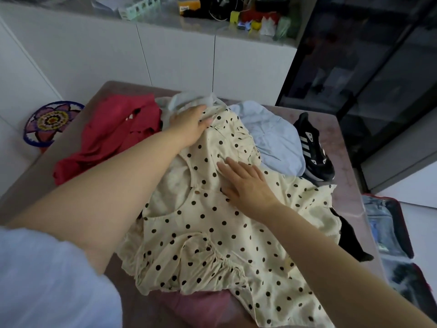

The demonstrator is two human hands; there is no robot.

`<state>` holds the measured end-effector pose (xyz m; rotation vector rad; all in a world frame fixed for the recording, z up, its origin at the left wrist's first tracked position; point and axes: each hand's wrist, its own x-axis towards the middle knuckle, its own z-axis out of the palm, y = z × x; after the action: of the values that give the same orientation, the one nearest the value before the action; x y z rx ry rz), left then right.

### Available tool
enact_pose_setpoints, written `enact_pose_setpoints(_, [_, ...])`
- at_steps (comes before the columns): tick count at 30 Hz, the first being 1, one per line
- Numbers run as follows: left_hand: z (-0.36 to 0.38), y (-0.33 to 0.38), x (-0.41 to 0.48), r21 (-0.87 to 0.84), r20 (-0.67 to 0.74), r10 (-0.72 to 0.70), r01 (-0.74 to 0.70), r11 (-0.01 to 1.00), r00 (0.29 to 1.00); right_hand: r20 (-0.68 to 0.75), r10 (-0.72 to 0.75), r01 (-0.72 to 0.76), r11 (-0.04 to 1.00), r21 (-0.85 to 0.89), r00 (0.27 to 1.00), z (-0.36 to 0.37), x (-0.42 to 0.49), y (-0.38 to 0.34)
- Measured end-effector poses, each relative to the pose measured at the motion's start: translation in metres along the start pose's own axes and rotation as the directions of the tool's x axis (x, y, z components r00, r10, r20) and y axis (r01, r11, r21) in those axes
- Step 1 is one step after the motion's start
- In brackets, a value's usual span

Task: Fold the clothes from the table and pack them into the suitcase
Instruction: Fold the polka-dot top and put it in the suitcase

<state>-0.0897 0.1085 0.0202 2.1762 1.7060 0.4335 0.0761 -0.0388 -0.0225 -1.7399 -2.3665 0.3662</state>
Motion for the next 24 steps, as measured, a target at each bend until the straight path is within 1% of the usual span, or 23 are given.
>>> enact_pose_setpoints(3, [0.000,0.007,0.010,-0.031,-0.027,-0.132,0.131,0.991,0.991,-0.027,-0.021,0.023,0.998,0.063,0.999,0.000,-0.001,0.003])
enact_pose_setpoints(5, [-0.002,0.010,0.014,-0.085,-0.004,-0.188,0.187,0.979,0.982,-0.041,-0.024,0.030,0.988,0.150,0.999,-0.004,0.001,0.005])
enact_pose_setpoints(6, [-0.004,0.011,0.015,-0.125,0.020,-0.197,0.198,0.972,0.980,-0.071,-0.024,0.038,0.979,0.202,0.997,-0.007,0.002,0.006])
enact_pose_setpoints(8, [-0.011,0.014,0.011,-0.215,0.062,-0.171,0.180,0.960,0.983,-0.191,0.003,0.052,0.958,0.283,0.982,-0.015,0.003,0.010])
enact_pose_setpoints(10, [-0.026,0.017,0.002,-0.287,0.105,-0.115,0.141,0.948,0.988,-0.266,0.104,-0.001,0.931,0.364,0.958,-0.026,0.007,0.015])
enact_pose_setpoints(13, [-0.052,0.020,-0.019,-0.404,0.238,-0.013,0.112,0.908,0.971,-0.270,0.241,-0.104,0.893,0.437,0.932,-0.041,0.017,0.023])
enact_pose_setpoints(14, [-0.060,0.021,-0.026,-0.412,0.284,0.017,0.106,0.905,0.959,-0.263,0.275,-0.129,0.877,0.462,0.925,-0.046,0.022,0.026])
enact_pose_setpoints(15, [-0.066,0.021,-0.032,-0.374,0.323,0.036,0.093,0.923,0.946,-0.254,0.298,-0.146,0.863,0.484,0.920,-0.052,0.028,0.026])
enact_pose_setpoints(16, [-0.070,0.020,-0.036,-0.295,0.359,0.035,0.077,0.953,0.932,-0.249,0.306,-0.151,0.856,0.494,0.919,-0.058,0.035,0.026])
enact_pose_setpoints(18, [-0.075,0.019,-0.044,-0.130,0.418,0.019,0.040,0.991,0.908,-0.236,0.262,-0.125,0.873,0.472,0.936,-0.070,0.048,0.022])
enact_pose_setpoints(19, [-0.076,0.017,-0.047,-0.093,0.438,0.026,0.016,0.996,0.898,-0.215,0.215,-0.096,0.883,0.460,0.953,-0.076,0.055,0.017])
enact_pose_setpoints(20, [-0.076,0.014,-0.050,-0.100,0.450,0.041,0.005,0.995,0.892,-0.169,0.150,-0.055,0.882,0.467,0.974,-0.082,0.060,0.011])
enact_pose_setpoints(21, [-0.077,0.012,-0.054,-0.145,0.457,0.075,-0.009,0.989,0.886,-0.097,0.078,-0.020,0.870,0.493,0.992,-0.088,0.064,0.004])
enact_pose_setpoints(22, [-0.079,0.012,-0.060,-0.195,0.460,0.114,-0.025,0.980,0.881,-0.006,0.004,0.000,0.849,0.529,1.000,-0.092,0.067,-0.003])
enact_pose_setpoints(23, [-0.080,0.011,-0.063,-0.232,0.452,0.151,-0.048,0.972,0.879,0.102,-0.066,0.000,0.841,0.541,0.993,-0.096,0.070,-0.009])
enact_pose_setpoints(24, [-0.080,0.010,-0.065,-0.263,0.429,0.185,-0.074,0.962,0.884,0.217,-0.109,-0.019,0.856,0.516,0.970,-0.099,0.073,-0.014])
